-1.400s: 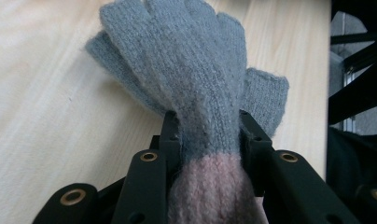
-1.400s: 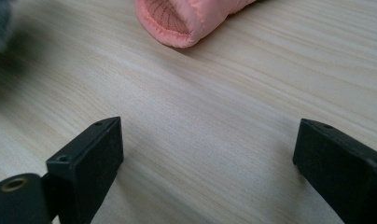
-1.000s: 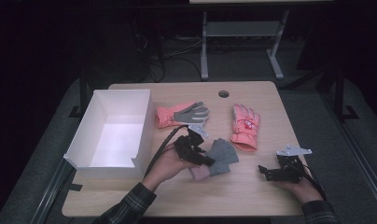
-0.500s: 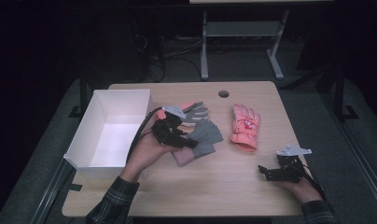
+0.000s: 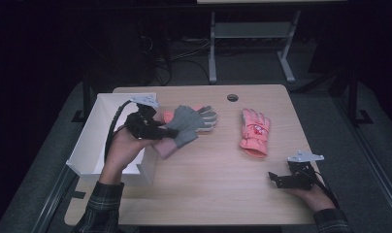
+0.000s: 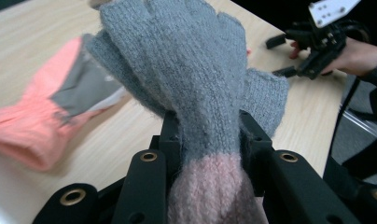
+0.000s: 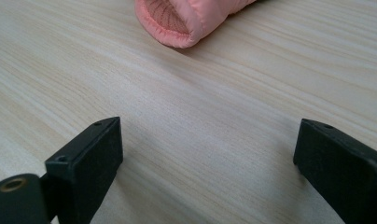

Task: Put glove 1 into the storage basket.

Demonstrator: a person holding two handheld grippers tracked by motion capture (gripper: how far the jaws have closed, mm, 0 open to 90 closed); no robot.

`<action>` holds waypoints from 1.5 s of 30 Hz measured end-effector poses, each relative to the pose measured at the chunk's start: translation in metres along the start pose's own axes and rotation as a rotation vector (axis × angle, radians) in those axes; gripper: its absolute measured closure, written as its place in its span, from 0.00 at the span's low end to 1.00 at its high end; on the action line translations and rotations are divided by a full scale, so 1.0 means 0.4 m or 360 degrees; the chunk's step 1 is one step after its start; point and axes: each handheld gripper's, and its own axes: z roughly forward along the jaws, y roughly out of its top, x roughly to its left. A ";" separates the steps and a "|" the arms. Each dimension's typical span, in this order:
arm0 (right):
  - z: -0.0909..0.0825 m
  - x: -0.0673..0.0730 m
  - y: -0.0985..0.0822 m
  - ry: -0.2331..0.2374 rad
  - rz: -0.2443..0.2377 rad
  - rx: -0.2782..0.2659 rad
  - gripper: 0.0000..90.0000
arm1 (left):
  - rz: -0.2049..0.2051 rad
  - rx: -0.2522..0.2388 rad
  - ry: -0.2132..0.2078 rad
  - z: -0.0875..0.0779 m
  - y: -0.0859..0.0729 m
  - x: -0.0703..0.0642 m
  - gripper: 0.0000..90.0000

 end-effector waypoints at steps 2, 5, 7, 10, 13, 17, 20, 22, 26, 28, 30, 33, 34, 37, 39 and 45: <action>0.000 0.000 0.000 0.0000 0.0000 0.0000 0.08 | -0.0021 -0.0015 0.0037 -0.017 -0.007 0.014 0.75; 0.000 0.000 0.000 0.0000 0.0000 0.0000 0.08 | -0.0065 -0.0035 0.0087 -0.038 -0.018 0.037 0.75; 0.000 0.000 0.000 0.0000 0.0000 0.0000 0.08 | -0.0095 -0.0056 0.0130 -0.055 -0.027 0.055 0.75; 0.000 0.000 0.000 0.0000 0.0000 0.0000 0.08 | -0.0142 -0.0079 0.0200 -0.083 -0.043 0.080 0.75; 0.000 0.000 0.000 0.0000 0.0000 0.0000 0.08 | -0.0193 -0.0107 0.0254 -0.108 -0.058 0.101 0.75; 0.000 0.000 0.000 0.0000 0.0000 0.0001 0.08 | -0.0249 -0.0136 0.0305 -0.130 -0.081 0.134 0.75; 0.000 0.000 0.000 0.0000 -0.0001 0.0001 0.08 | -0.0304 -0.0146 0.0356 -0.144 -0.100 0.161 0.75; 0.000 0.000 0.000 0.0000 -0.0001 0.0001 0.08 | -0.0337 -0.0141 0.0396 -0.152 -0.113 0.179 0.75; 0.000 0.000 0.000 0.0000 -0.0001 0.0001 0.08 | -0.0385 -0.0126 0.0489 -0.157 -0.141 0.215 0.75; 0.000 0.000 0.000 0.0000 -0.0001 0.0001 0.08 | -0.0411 -0.0106 0.0541 -0.153 -0.155 0.232 0.75; 0.000 0.000 0.000 0.0000 0.0000 0.0001 0.08 | -0.0443 -0.0085 0.0599 -0.146 -0.169 0.250 0.75; 0.000 0.000 0.000 0.0000 0.0000 0.0001 0.08 | -0.0474 -0.0054 0.0658 -0.133 -0.189 0.274 0.75; 0.000 0.000 0.000 0.0000 -0.0001 0.0001 0.08 | -0.0484 -0.0038 0.0667 -0.127 -0.195 0.282 0.75; 0.000 0.000 0.000 0.0000 0.0000 0.0001 0.08 | -0.0503 0.0010 0.0706 -0.109 -0.210 0.299 0.75; 0.000 0.000 0.000 0.0000 0.0001 0.0001 0.08 | -0.0523 0.0062 0.0726 -0.090 -0.222 0.312 0.75; 0.000 0.000 0.000 0.0000 -0.0002 0.0001 0.08 | -0.0560 0.0145 0.0777 -0.056 -0.254 0.344 0.75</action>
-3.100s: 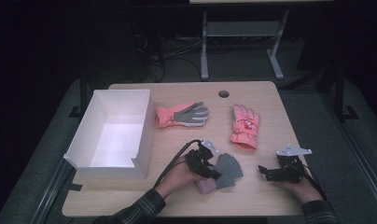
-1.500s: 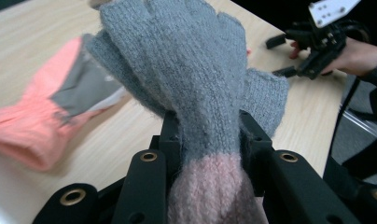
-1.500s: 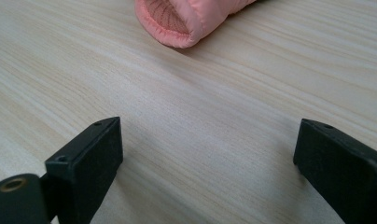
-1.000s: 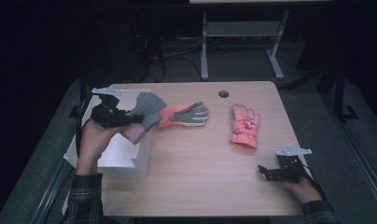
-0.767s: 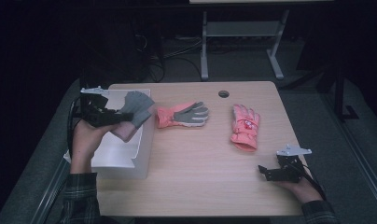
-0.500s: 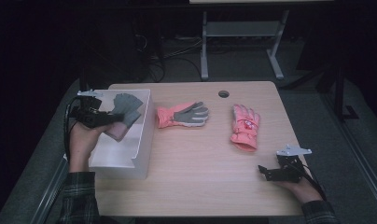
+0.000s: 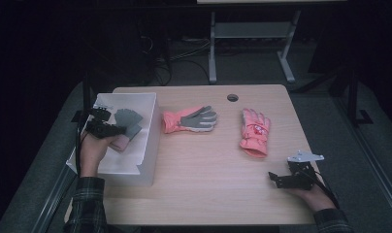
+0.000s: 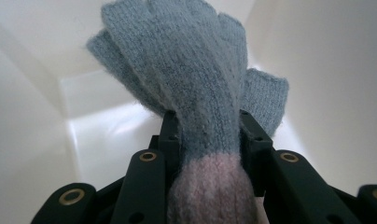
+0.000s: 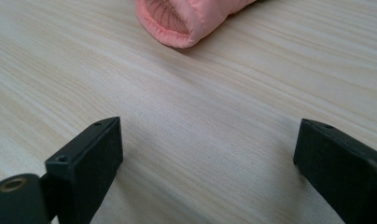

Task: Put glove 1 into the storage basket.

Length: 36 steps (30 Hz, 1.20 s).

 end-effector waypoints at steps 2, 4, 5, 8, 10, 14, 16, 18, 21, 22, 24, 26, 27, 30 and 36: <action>0.000 0.000 0.000 0.0000 0.0002 0.0000 0.08 | -0.0016 0.0032 0.0016 0.013 -0.008 0.008 0.75; 0.000 0.000 0.000 0.0000 0.0002 0.0000 0.08 | -0.0029 0.0048 0.0025 0.021 -0.014 0.015 0.75; 0.000 0.000 0.000 0.0000 0.0002 0.0000 0.08 | -0.0040 0.0055 0.0028 0.025 -0.017 0.018 0.75; 0.000 0.000 0.000 0.0000 0.0002 0.0001 0.08 | -0.0029 0.0087 0.0045 0.036 -0.019 0.017 0.74; 0.000 0.000 0.000 0.0000 0.0001 0.0001 0.08 | -0.0041 0.0106 0.0050 0.043 -0.024 0.020 0.74; 0.000 0.000 0.000 0.0000 0.0001 0.0000 0.08 | -0.0046 0.0169 0.0054 0.064 -0.032 0.022 0.73; 0.000 0.000 0.000 0.0000 0.0001 0.0000 0.08 | -0.0027 0.0201 0.0075 0.074 -0.036 0.023 0.71; 0.000 0.000 0.000 0.0000 0.0000 0.0000 0.08 | -0.0029 0.0224 0.0096 0.082 -0.037 0.020 0.68; 0.000 0.000 0.000 0.0000 0.0002 0.0000 0.08 | -0.0049 0.0241 0.0084 0.086 -0.037 0.018 0.61; 0.000 0.000 0.000 0.0000 0.0001 0.0000 0.08 | -0.0041 0.0254 0.0084 0.088 -0.036 0.017 0.56; 0.000 0.000 0.000 0.0000 0.0001 0.0000 0.08 | -0.0044 0.0261 0.0093 0.091 -0.035 0.014 0.49; 0.000 0.000 0.000 0.0000 0.0000 0.0000 0.08 | -0.0033 0.0244 0.0124 0.090 -0.033 0.011 0.42; 0.000 0.000 0.000 0.0001 0.0001 0.0001 0.08 | -0.0034 0.0235 0.0132 0.087 -0.031 0.010 0.40; 0.000 0.000 0.000 0.0000 0.0001 0.0000 0.08 | -0.0029 0.0217 0.0135 0.080 -0.025 0.005 0.32; 0.000 0.000 0.000 0.0000 0.0001 0.0000 0.08 | -0.0021 0.0184 0.0145 0.056 -0.010 -0.008 0.20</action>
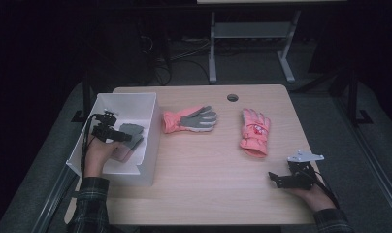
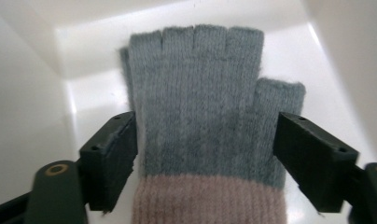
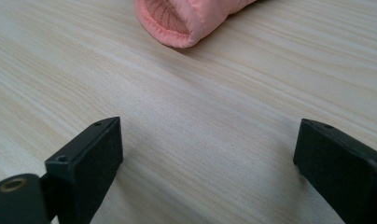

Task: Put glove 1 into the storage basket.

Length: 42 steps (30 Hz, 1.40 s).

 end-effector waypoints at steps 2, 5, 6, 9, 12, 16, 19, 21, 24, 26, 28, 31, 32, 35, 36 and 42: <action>0.000 0.000 0.000 0.0000 0.0001 0.0000 0.08 | 0.0016 -0.0021 0.0002 -0.014 0.004 -0.003 0.20; 0.000 0.000 0.000 0.0000 0.0000 0.0000 0.08 | 0.0023 -0.0081 -0.0027 -0.041 0.010 -0.008 0.19; 0.000 0.000 0.000 0.0000 0.0000 0.0000 0.08 | 0.0034 -0.0107 -0.0042 -0.052 0.012 -0.010 0.19; 0.000 0.000 0.000 0.0000 -0.0001 0.0000 0.08 | 0.0065 -0.0178 -0.0114 -0.084 0.022 -0.027 0.19; 0.000 0.000 0.000 0.0000 0.0001 0.0000 0.08 | 0.0117 -0.0236 -0.0176 -0.115 0.035 -0.053 0.18; 0.000 0.000 0.000 0.0000 -0.0001 0.0000 0.08 | 0.0176 -0.0321 -0.0278 -0.148 0.047 -0.087 0.17; 0.000 0.000 0.000 0.0000 0.0000 0.0000 0.08 | 0.0225 -0.0353 -0.0330 -0.164 0.055 -0.113 0.17; 0.000 0.000 0.000 0.0001 0.0001 0.0001 0.08 | 0.0259 -0.0374 -0.0369 -0.174 0.061 -0.132 0.17; 0.000 0.000 0.000 0.0000 0.0000 0.0000 0.08 | 0.0315 -0.0405 -0.0419 -0.188 0.071 -0.163 0.17; 0.000 0.000 0.000 0.0000 -0.0001 0.0000 0.08 | 0.0334 -0.0420 -0.0467 -0.192 0.078 -0.181 0.18; 0.000 0.000 0.000 0.0000 -0.0001 0.0000 0.08 | 0.0357 -0.0424 -0.0493 -0.191 0.085 -0.199 0.20; 0.000 0.000 0.000 0.0000 0.0000 0.0000 0.08 | 0.0394 -0.0426 -0.0515 -0.188 0.095 -0.228 0.25; 0.000 0.000 0.000 0.0000 -0.0001 0.0000 0.08 | 0.0411 -0.0426 -0.0519 -0.187 0.099 -0.238 0.27; 0.000 0.000 0.000 0.0000 0.0001 0.0000 0.08 | 0.0476 -0.0424 -0.0575 -0.186 0.112 -0.273 0.35; 0.000 0.000 0.000 0.0000 -0.0001 0.0000 0.08 | 0.0492 -0.0427 -0.0592 -0.185 0.118 -0.285 0.39; 0.000 0.000 0.000 0.0000 0.0000 0.0000 0.08 | 0.0559 -0.0438 -0.0681 -0.176 0.150 -0.357 0.63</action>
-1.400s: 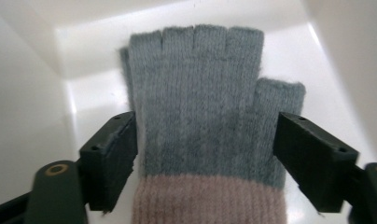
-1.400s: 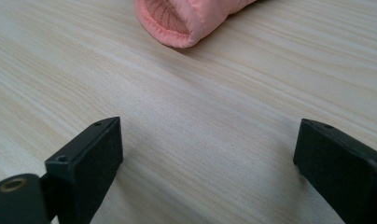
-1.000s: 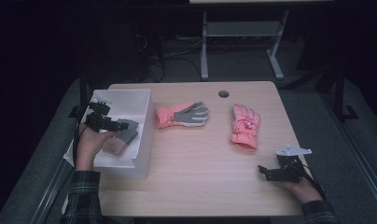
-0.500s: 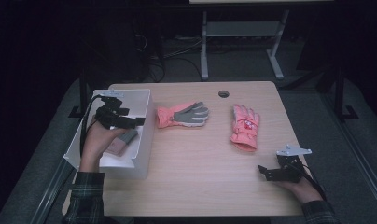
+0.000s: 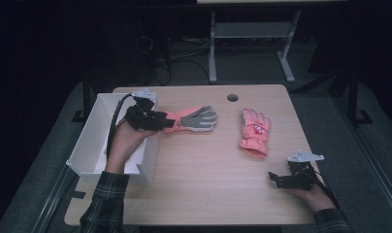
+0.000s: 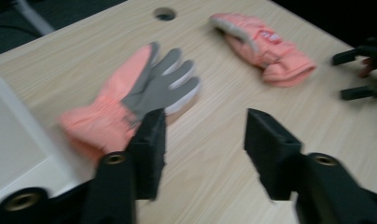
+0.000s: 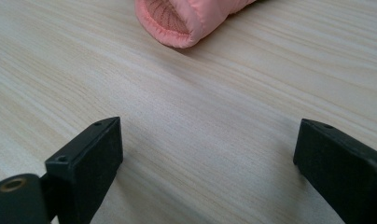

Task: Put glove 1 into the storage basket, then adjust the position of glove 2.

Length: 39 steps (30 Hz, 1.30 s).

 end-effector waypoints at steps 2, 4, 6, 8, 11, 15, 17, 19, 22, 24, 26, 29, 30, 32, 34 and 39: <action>0.000 0.000 0.000 0.0000 -0.0001 0.0000 0.08 | -0.0008 -0.0013 -0.0014 0.017 0.010 -0.015 0.71; 0.000 0.000 0.000 0.0000 -0.0001 -0.0001 0.08 | 0.0008 0.0000 -0.0025 0.034 0.020 -0.027 0.79; 0.000 0.000 0.000 0.0000 0.0000 -0.0001 0.08 | 0.0005 0.0006 -0.0027 0.052 0.030 -0.039 0.89; 0.000 0.000 0.000 0.0000 0.0001 0.0000 0.08 | 0.0017 0.0020 -0.0018 0.070 0.038 -0.047 0.97; 0.000 0.000 0.000 0.0000 -0.0001 -0.0001 0.08 | 0.0011 0.0044 0.0007 0.103 0.047 -0.057 0.99; 0.000 0.000 0.000 0.0000 -0.0001 0.0000 0.08 | 0.0009 0.0048 0.0015 0.150 0.056 -0.066 1.00; 0.000 0.000 0.000 0.0000 -0.0001 0.0000 0.08 | 0.0007 0.0052 0.0020 0.172 0.059 -0.067 1.00; 0.000 0.000 0.000 0.0000 -0.0001 0.0000 0.08 | -0.0002 0.0049 0.0035 0.191 0.061 -0.064 1.00; 0.000 0.000 0.000 0.0000 0.0000 0.0000 0.08 | -0.0019 0.0055 0.0055 0.219 0.062 -0.055 1.00; 0.000 0.000 0.000 0.0000 0.0000 0.0000 0.08 | -0.0036 0.0058 0.0068 0.239 0.061 -0.045 1.00; 0.000 0.000 0.000 0.0000 -0.0001 0.0000 0.08 | -0.0045 0.0073 0.0106 0.260 0.059 -0.033 1.00; 0.000 0.000 0.000 0.0000 0.0000 0.0000 0.08 | -0.0057 0.0094 0.0147 0.291 0.050 -0.009 1.00; 0.000 0.000 0.000 0.0000 -0.0001 0.0000 0.08 | -0.0066 0.0106 0.0170 0.301 0.046 -0.001 1.00; 0.000 0.000 0.000 0.0000 0.0000 0.0000 0.08 | -0.0081 0.0115 0.0198 0.321 0.039 0.014 1.00; 0.000 0.000 0.000 0.0000 0.0000 0.0000 0.08 | -0.0092 0.0123 0.0239 0.336 0.033 0.028 1.00; 0.000 0.000 0.000 0.0001 0.0001 0.0001 0.08 | -0.0120 0.0123 0.0328 0.364 0.028 0.064 1.00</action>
